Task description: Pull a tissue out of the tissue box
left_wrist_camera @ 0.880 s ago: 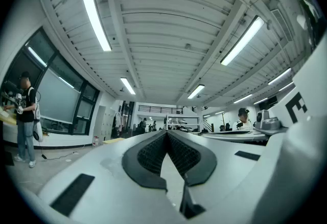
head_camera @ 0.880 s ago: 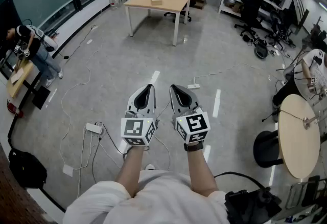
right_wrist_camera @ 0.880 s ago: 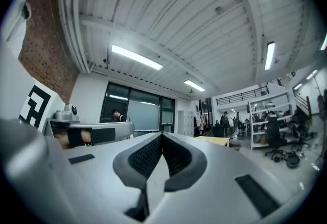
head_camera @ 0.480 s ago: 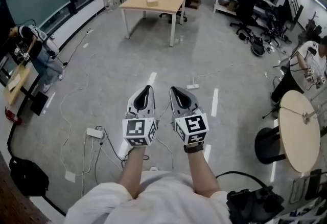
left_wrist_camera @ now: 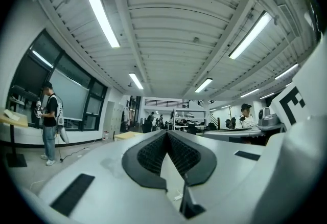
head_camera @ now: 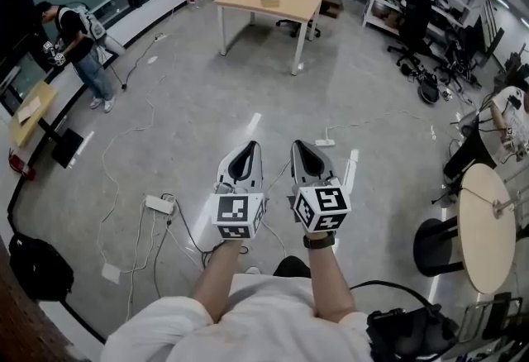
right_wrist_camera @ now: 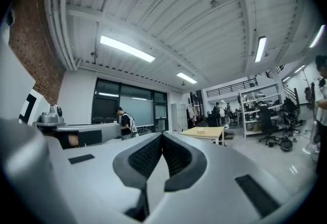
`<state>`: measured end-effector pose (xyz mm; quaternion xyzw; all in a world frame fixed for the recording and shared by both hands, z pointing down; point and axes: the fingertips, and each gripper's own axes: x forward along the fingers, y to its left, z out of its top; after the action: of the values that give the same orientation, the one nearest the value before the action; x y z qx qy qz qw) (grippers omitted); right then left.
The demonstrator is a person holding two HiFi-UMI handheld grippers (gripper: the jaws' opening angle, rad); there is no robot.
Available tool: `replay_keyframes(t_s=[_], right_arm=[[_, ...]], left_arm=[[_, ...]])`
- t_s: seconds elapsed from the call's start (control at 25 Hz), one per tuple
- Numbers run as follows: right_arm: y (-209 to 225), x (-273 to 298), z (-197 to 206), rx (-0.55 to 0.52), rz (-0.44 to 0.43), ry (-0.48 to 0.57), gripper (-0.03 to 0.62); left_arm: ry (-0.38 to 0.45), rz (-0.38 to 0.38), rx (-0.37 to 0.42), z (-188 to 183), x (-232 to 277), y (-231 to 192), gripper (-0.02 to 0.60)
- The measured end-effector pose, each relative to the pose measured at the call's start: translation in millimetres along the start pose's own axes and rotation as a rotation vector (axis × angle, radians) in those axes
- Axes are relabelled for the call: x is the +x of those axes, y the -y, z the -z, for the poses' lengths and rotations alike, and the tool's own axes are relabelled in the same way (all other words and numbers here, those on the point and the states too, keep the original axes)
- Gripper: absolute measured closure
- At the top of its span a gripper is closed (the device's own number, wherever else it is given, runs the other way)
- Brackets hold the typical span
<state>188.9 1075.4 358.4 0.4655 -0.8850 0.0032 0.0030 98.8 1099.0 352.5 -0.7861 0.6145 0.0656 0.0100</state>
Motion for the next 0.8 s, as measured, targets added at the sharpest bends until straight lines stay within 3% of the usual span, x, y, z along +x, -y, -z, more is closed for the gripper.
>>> replay_keyframes(t_s=[0.2,0.36,0.56,0.8], right_arm=[[-54.1,38.0,10.4,-0.013,-0.08,-0.021,0.594],[-57.2,55.6,7.7,-0.044,-0.094,0.034,0.594],[-31.6,101.1,22.9,-0.01,-0.126,0.023,0.594],[40.5,154.9,2.6,0.005,-0.139,0.067,0.594]], left_arm=[[-0.021,-0.015,-0.033,11.3,-9.1,-50.6,0.58],[-0.007,-0.036,-0.044,10.5,-0.5,-66.0,0.58],[-0.053,-0.088,-0.046,33.7,43.2,-90.0,0.58],[-0.026,-0.053,0.011,22.4,125.1,-68.7,0.58]])
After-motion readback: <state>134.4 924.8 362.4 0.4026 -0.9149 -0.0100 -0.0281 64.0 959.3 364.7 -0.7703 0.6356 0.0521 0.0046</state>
